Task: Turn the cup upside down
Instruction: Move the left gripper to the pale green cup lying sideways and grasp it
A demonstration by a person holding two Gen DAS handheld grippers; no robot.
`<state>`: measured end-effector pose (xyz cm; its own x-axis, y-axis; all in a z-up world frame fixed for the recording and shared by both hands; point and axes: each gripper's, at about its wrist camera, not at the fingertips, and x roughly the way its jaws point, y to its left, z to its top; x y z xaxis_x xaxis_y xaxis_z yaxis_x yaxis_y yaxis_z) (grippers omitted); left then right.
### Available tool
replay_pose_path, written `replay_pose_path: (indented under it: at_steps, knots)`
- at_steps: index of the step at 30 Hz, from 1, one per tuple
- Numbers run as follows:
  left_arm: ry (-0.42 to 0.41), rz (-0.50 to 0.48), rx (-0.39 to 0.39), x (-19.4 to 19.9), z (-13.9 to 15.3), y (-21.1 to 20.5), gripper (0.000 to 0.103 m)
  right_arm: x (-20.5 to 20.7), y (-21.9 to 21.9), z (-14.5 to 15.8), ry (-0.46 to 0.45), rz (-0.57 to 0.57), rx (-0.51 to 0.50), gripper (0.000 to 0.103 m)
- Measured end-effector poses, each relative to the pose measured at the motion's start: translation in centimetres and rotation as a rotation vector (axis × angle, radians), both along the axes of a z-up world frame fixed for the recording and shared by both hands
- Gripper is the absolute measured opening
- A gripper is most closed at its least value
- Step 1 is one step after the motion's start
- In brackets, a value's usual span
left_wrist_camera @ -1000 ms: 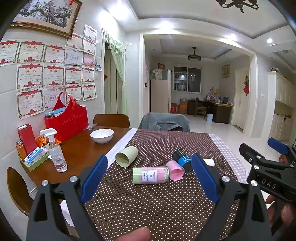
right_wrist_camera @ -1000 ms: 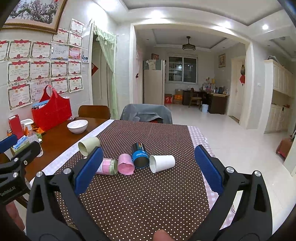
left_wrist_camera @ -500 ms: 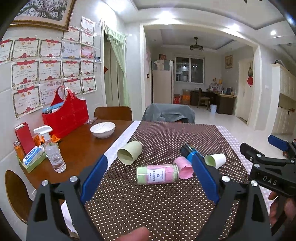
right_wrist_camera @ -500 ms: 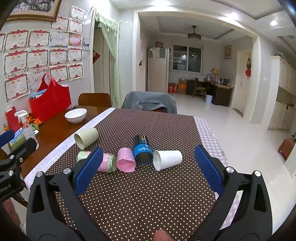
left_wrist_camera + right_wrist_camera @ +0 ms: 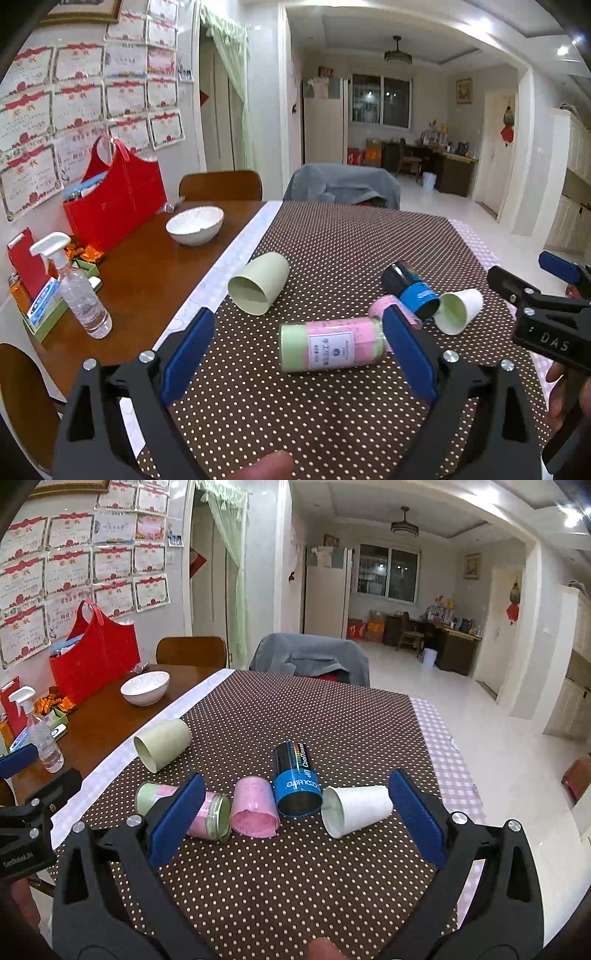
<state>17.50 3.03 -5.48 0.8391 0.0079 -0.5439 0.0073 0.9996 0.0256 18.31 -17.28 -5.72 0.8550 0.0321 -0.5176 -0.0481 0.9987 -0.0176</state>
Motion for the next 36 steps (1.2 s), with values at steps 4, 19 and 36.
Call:
replay_pose_path:
  at_steps: [4, 19, 36]
  knots:
    - [0.063, -0.009, 0.012, 3.2, -1.2, 0.5, 0.091, 2.4, 0.3, -0.9, 0.041, 0.003, 0.001, 0.097]
    - [0.28, -0.045, 0.064, 14.4, -5.9, 3.0, 0.091, 11.1, 1.5, -5.7, 0.184, 0.013, -0.016, 0.097]
    - [0.467, -0.087, 0.148, 24.8, -10.8, 4.8, 0.091, 17.9, 3.9, -9.8, 0.282, 0.065, -0.033, 0.097]
